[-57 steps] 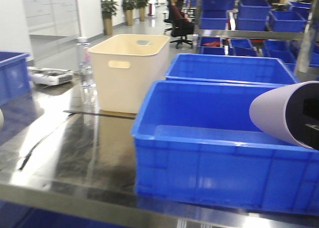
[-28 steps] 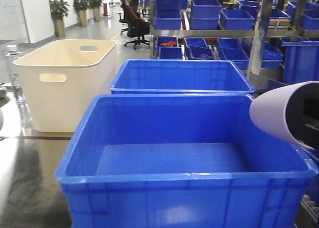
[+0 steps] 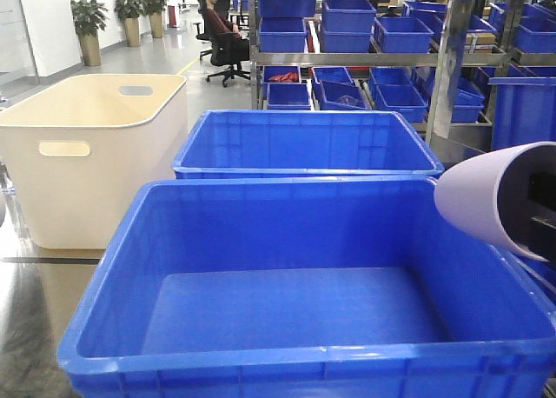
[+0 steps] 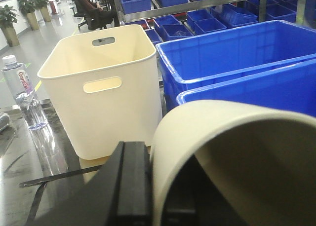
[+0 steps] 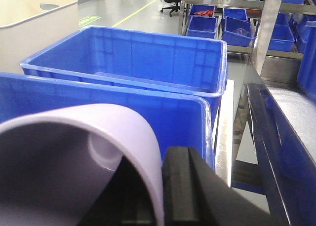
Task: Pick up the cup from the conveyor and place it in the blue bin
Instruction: 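Hold both cups while the base drives up to the large blue bin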
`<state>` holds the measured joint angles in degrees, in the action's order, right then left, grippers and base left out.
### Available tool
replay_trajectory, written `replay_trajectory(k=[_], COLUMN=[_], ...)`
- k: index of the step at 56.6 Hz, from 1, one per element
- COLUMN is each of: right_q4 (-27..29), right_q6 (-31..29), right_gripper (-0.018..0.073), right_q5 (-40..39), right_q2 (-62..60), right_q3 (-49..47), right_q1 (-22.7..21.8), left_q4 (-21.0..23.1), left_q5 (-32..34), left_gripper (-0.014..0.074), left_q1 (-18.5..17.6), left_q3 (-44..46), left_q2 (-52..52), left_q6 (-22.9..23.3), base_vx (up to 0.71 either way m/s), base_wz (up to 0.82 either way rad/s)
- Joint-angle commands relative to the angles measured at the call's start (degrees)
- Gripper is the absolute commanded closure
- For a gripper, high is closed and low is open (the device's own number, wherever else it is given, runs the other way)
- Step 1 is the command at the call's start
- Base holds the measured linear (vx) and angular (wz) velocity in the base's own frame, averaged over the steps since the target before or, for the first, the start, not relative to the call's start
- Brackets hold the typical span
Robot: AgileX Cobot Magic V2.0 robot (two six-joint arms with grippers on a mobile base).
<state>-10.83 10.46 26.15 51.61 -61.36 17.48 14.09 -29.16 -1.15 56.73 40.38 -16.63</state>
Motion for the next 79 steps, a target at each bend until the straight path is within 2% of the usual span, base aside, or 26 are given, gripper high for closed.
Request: replay_trajectory(k=[1, 72, 79], right_q4=[-1.0, -1.0, -0.7], right_q6=[0.1, 0.1, 0.1], right_gripper=[0.0568, 0.0568, 0.0568], right_q5=[-5.2, -5.3, -6.3], right_q2=[-0.7, -0.7, -0.3], right_q3=[-1.8, -1.8, -1.8], right_q1=[0.0, 0.0, 0.0], left_q4=[1.1, 1.1, 4.1], left_q5=[5.0, 6.2, 8.9], left_gripper=[0.0603, 0.0603, 0.0603], left_q1=[-0.1, -0.1, -0.1], left_q3=[1.6, 1.6, 1.6], left_q2=[-0.1, 0.1, 1.4], left_q6=[0.1, 0.1, 0.0], base_vx=[0.07, 0.02, 0.00], base_wz=[0.03, 0.00, 0.00])
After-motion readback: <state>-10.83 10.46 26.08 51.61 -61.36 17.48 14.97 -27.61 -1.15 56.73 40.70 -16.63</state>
